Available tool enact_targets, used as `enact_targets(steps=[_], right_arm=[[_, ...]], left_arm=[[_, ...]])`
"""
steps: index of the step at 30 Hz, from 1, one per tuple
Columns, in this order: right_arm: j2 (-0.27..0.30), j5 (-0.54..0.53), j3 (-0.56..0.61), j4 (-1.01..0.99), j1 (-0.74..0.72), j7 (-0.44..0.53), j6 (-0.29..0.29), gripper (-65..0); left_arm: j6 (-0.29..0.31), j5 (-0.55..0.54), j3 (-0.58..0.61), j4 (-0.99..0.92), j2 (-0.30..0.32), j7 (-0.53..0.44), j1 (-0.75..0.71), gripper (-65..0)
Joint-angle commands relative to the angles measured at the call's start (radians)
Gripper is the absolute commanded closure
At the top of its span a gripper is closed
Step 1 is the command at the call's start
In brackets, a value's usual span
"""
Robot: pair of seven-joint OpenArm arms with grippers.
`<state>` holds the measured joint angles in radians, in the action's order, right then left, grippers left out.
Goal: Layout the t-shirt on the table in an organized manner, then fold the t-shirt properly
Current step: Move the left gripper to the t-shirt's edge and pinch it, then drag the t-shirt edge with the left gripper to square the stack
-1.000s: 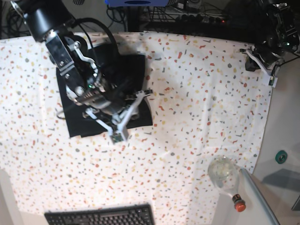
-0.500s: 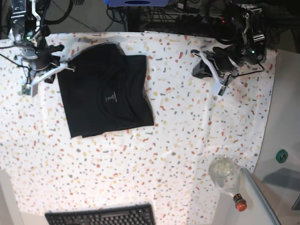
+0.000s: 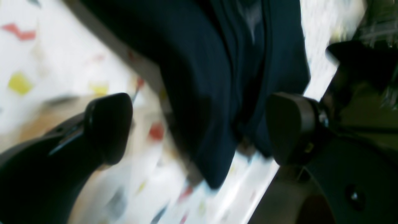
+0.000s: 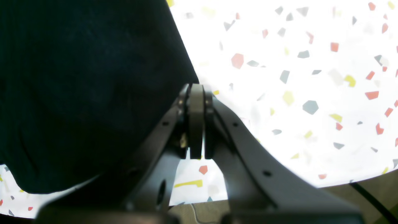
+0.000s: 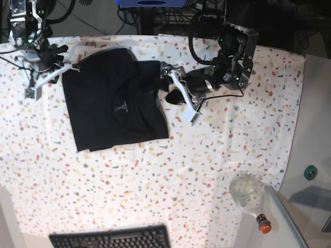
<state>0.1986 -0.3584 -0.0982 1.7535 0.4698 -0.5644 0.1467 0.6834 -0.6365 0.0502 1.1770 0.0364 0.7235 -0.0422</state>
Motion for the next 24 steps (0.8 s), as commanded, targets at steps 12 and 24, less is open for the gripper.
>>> enact_targets(steps=[12, 24], right_arm=[[0.048, 0.003, -0.015, 0.012, 0.011, 0.020, -0.083, 0.0], [0.038, 0.002, -0.189, 0.012, 0.019, 0.020, -0.094, 0.0]], left_arm=[[-0.001, -0.013, 0.040, -0.309, -0.096, -0.129, 0.124, -63.7], [-0.209, 0.257, 0.248, -0.319, -0.017, 0.020, 0.321, 0.0]])
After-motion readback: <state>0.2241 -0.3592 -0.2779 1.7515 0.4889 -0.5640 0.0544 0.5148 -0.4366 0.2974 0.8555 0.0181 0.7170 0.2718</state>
